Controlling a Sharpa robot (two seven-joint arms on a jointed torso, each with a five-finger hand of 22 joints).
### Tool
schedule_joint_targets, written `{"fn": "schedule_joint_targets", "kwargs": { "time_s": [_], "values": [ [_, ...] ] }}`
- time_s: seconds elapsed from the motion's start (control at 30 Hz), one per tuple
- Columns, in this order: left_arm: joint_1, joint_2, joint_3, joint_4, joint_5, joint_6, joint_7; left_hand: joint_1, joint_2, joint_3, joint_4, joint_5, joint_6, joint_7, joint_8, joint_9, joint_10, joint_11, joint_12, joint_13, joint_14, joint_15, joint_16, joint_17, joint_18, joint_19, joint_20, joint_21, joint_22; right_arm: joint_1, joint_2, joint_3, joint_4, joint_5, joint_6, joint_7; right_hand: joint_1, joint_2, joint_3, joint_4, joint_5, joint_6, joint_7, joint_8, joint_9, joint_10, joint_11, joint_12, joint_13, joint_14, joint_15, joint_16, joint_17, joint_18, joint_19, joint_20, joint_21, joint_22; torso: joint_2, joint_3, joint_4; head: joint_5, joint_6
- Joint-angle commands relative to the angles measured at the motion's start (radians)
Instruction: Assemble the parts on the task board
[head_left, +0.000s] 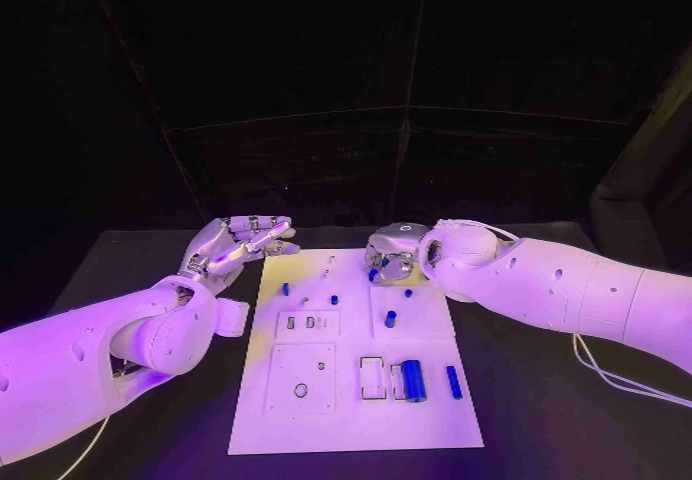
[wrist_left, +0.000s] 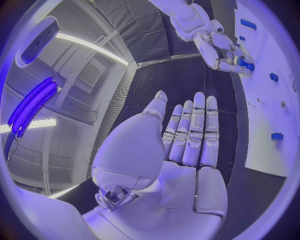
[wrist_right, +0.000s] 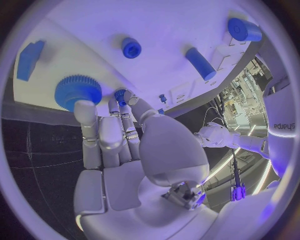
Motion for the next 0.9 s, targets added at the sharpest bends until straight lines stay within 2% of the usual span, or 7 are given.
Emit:
{"fn": "schedule_joint_targets", "kwargs": {
  "time_s": [0.03,0.37,0.4,0.53,0.7,0.87,0.9],
  "values": [
    [0.002,-0.001,0.001,0.003,-0.005,0.016,0.000,-0.012,-0.001,-0.001,-0.006,-0.004,0.004,0.003,-0.004,-0.002,0.005,0.001,-0.007,-0.001,-0.003,0.005,-0.005,0.001,0.014,0.007,0.003,-0.005,-0.001,0.002,0.003,0.001,-0.005,-0.008,0.030,0.009,-0.003,0.010,0.020,0.000,-0.007,0.013,-0.001,0.000,0.000,0.004,0.000,-0.002,-0.001,0.021,0.005,0.009,0.007,-0.020,0.001,0.003,0.010,0.008,0.003,0.0013,0.0006,-0.001,-0.002],
    [0.003,-0.002,0.001,0.001,-0.005,0.020,-0.004,-0.012,-0.001,-0.001,-0.006,-0.003,0.004,0.004,-0.005,-0.002,0.004,0.002,-0.008,-0.001,-0.003,0.005,-0.006,0.001,0.014,0.007,0.003,-0.005,-0.002,0.002,0.012,0.000,-0.018,-0.008,0.044,0.012,-0.015,0.001,0.081,0.000,-0.019,0.028,-0.001,0.000,0.001,0.017,-0.001,-0.002,-0.001,0.017,0.003,0.025,0.018,-0.021,-0.004,0.002,0.031,0.027,0.006,0.0019,0.0021,-0.001,-0.004],
    [0.004,-0.003,0.001,0.002,-0.005,0.020,-0.005,-0.012,-0.001,-0.001,-0.007,-0.003,0.003,0.004,-0.005,-0.002,0.004,0.002,-0.009,-0.001,-0.003,0.006,-0.006,0.002,0.014,0.007,0.003,-0.006,-0.002,0.002,0.012,0.000,-0.018,-0.008,0.031,0.013,-0.028,-0.009,0.117,0.003,-0.021,0.035,-0.001,0.000,0.001,0.023,-0.002,-0.002,-0.001,0.014,0.004,0.030,0.018,-0.022,-0.008,0.003,0.040,0.034,0.006,0.0019,0.0020,0.000,-0.002],
    [0.004,-0.003,0.001,0.002,-0.005,0.021,-0.005,-0.012,-0.001,-0.001,-0.007,-0.003,0.003,0.004,-0.005,-0.002,0.004,0.002,-0.009,-0.001,-0.003,0.006,-0.006,0.002,0.014,0.007,0.003,-0.006,-0.002,0.002,0.006,0.000,-0.009,0.007,-0.054,0.028,-0.030,-0.010,0.143,0.004,-0.027,0.054,-0.001,0.005,0.003,0.046,-0.006,0.003,0.001,0.015,0.001,0.038,0.026,-0.023,-0.005,0.002,0.052,0.047,0.006,0.0016,0.0022,0.000,-0.004],
    [0.005,-0.005,0.001,0.003,-0.005,0.022,-0.006,-0.012,-0.001,-0.002,-0.007,-0.003,0.003,0.004,-0.006,-0.002,0.004,0.002,-0.010,-0.001,-0.004,0.006,-0.007,0.002,0.014,0.007,0.003,-0.006,-0.002,0.002,-0.007,0.001,0.015,0.051,-0.189,0.047,-0.029,-0.015,0.172,0.003,-0.029,0.065,-0.001,0.005,0.003,0.059,-0.007,0.001,0.001,0.015,0.000,0.043,0.028,-0.024,-0.004,0.000,0.060,0.055,0.007,0.0015,0.0014,0.003,-0.002],
    [0.007,-0.007,0.001,0.002,-0.005,0.022,-0.006,-0.012,-0.001,-0.002,-0.007,-0.003,0.003,0.004,-0.006,-0.002,0.004,0.002,-0.010,-0.001,-0.004,0.006,-0.007,0.002,0.014,0.007,0.003,-0.006,-0.002,0.002,-0.006,0.002,0.023,0.068,-0.263,0.030,-0.028,-0.026,0.194,0.002,-0.032,0.064,0.001,0.001,0.002,0.058,-0.006,-0.002,0.000,0.014,0.001,0.045,0.027,-0.025,-0.006,0.000,0.066,0.059,0.008,0.0002,0.0028,0.002,0.004],
    [0.008,-0.007,0.001,0.001,-0.005,0.022,-0.006,-0.012,-0.001,-0.002,-0.007,-0.003,0.003,0.004,-0.006,-0.002,0.004,0.002,-0.010,-0.001,-0.004,0.006,-0.007,0.002,0.014,0.007,0.003,-0.006,-0.002,0.002,-0.002,0.002,0.020,0.069,-0.274,0.025,-0.028,-0.028,0.198,0.002,-0.034,0.063,0.001,0.000,0.002,0.057,-0.006,-0.002,0.000,0.013,0.001,0.046,0.027,-0.025,-0.006,0.000,0.067,0.060,0.008,0.0010,0.0039,0.000,0.005]
  ]
}}
